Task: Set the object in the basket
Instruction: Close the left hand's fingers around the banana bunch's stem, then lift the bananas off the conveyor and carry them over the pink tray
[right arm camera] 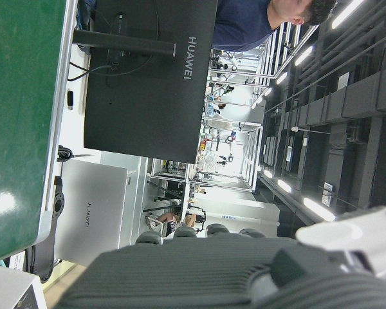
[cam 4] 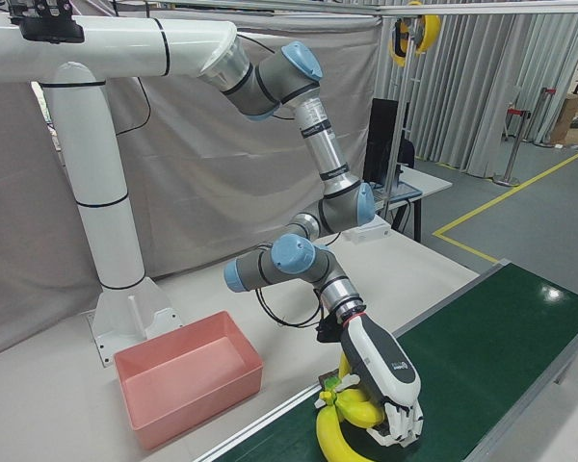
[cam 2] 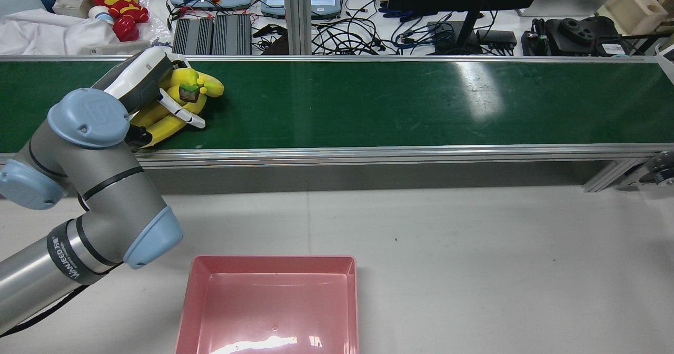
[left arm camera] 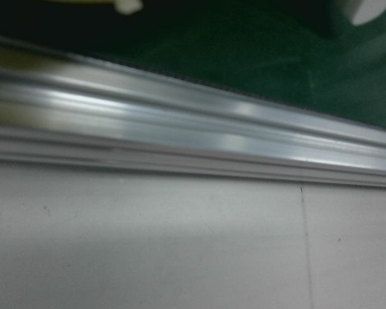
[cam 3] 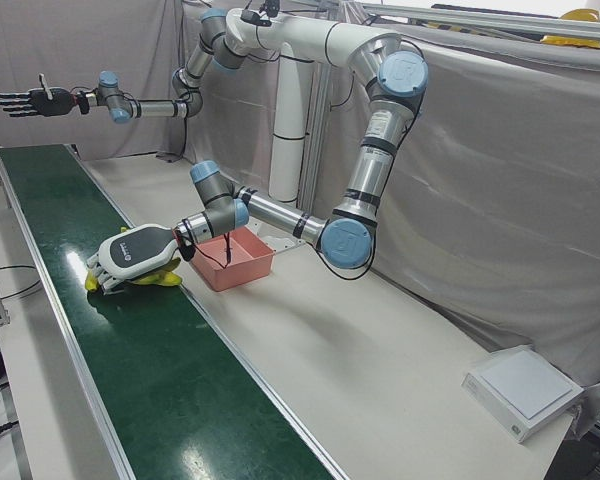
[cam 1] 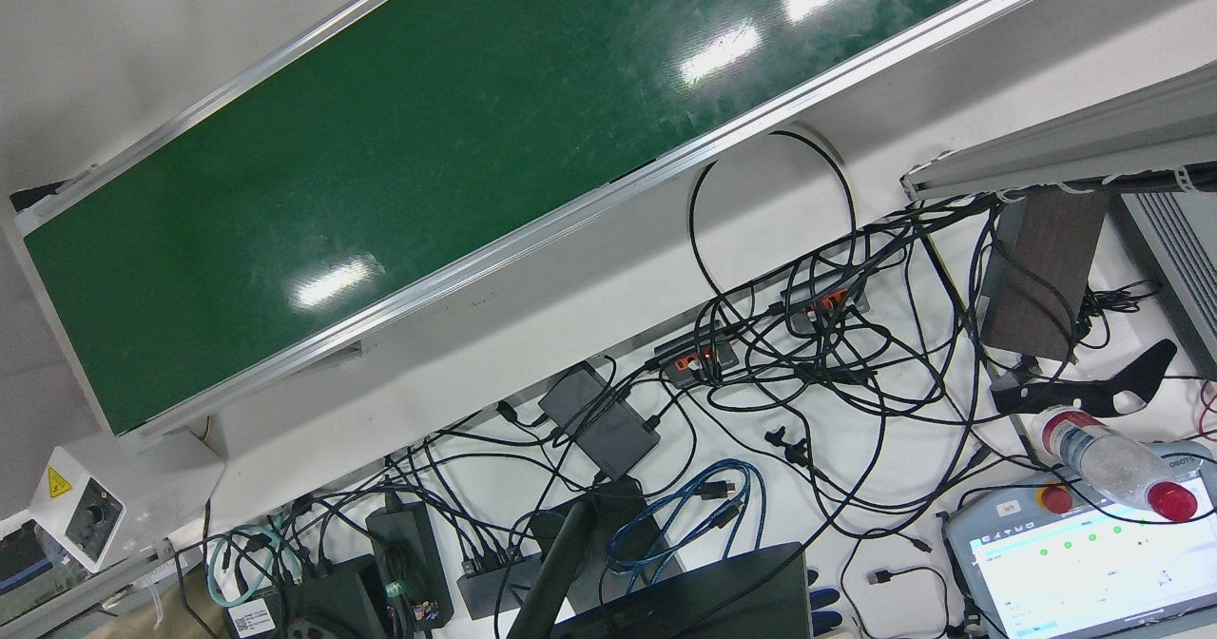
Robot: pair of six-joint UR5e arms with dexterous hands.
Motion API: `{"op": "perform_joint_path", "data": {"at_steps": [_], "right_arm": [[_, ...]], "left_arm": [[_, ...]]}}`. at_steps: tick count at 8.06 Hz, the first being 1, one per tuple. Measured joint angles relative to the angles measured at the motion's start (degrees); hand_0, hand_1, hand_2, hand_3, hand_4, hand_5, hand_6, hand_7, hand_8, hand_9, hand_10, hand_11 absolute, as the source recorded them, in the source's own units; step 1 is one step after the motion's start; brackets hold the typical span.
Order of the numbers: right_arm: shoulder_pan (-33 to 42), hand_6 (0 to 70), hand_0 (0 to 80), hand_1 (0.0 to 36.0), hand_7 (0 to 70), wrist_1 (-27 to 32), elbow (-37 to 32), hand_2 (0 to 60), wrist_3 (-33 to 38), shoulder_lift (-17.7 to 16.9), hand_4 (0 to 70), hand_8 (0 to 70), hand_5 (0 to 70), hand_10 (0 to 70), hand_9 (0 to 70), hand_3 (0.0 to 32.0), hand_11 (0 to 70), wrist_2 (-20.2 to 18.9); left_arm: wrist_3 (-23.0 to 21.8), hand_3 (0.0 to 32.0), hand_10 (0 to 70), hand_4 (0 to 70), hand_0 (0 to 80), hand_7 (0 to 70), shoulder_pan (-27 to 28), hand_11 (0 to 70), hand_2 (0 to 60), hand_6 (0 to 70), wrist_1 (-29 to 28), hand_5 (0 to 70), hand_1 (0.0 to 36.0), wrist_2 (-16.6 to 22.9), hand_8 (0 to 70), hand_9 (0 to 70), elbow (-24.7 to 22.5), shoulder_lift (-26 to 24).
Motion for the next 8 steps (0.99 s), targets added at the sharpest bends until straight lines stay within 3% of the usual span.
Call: {"op": "perform_joint_path", "data": {"at_steps": [1, 2, 4, 5, 6, 8], "right_arm": [[0.00, 0.0, 0.0, 0.0, 0.0, 0.00, 0.00, 0.0, -0.03, 0.00, 0.0, 0.0, 0.0, 0.0, 0.0, 0.0, 0.0, 0.00], [0.00, 0.0, 0.0, 0.0, 0.0, 0.00, 0.00, 0.0, -0.03, 0.00, 0.0, 0.0, 0.0, 0.0, 0.0, 0.0, 0.0, 0.00], [0.00, 0.0, 0.0, 0.0, 0.0, 0.00, 0.00, 0.0, -0.01, 0.00, 0.0, 0.0, 0.0, 0.0, 0.0, 0.0, 0.0, 0.00], [0.00, 0.0, 0.0, 0.0, 0.0, 0.00, 0.00, 0.0, 0.00, 0.00, 0.0, 0.0, 0.0, 0.0, 0.0, 0.0, 0.0, 0.00], [0.00, 0.0, 0.0, 0.0, 0.0, 0.00, 0.00, 0.0, 0.00, 0.00, 0.0, 0.0, 0.0, 0.0, 0.0, 0.0, 0.0, 0.00], [0.00, 0.0, 0.0, 0.0, 0.0, 0.00, 0.00, 0.0, 0.00, 0.00, 0.0, 0.0, 0.0, 0.0, 0.0, 0.0, 0.0, 0.00]], "left_arm": [[0.00, 0.0, 49.1, 33.6, 52.4, 70.0, 0.02, 70.0, 60.0, 70.0, 0.58, 70.0, 23.6, -0.22, 65.2, 70.0, -0.59, -0.13], [0.03, 0.0, 48.8, 31.8, 51.6, 70.0, 0.03, 69.5, 47.2, 70.0, 1.67, 70.0, 17.3, -0.28, 64.9, 70.0, -2.31, -0.22], [0.08, 0.0, 51.4, 28.4, 48.4, 70.0, -0.01, 70.0, 18.8, 70.0, 6.24, 70.0, 6.7, -0.09, 66.7, 70.0, -11.33, -0.14], [0.06, 0.0, 52.3, 30.4, 46.9, 70.0, -0.05, 70.0, 14.4, 70.0, 8.41, 70.0, 3.3, 0.17, 67.8, 70.0, -17.28, 0.10], [0.00, 0.0, 51.8, 34.8, 47.4, 70.0, 0.07, 70.0, 14.0, 70.0, 9.61, 70.0, 3.2, 1.01, 67.9, 70.0, -22.92, 0.97], [-1.76, 0.0, 52.2, 34.0, 49.3, 70.0, 0.98, 70.0, 9.6, 70.0, 6.39, 70.0, 4.3, 8.23, 68.9, 70.0, -31.71, 6.54]]}}
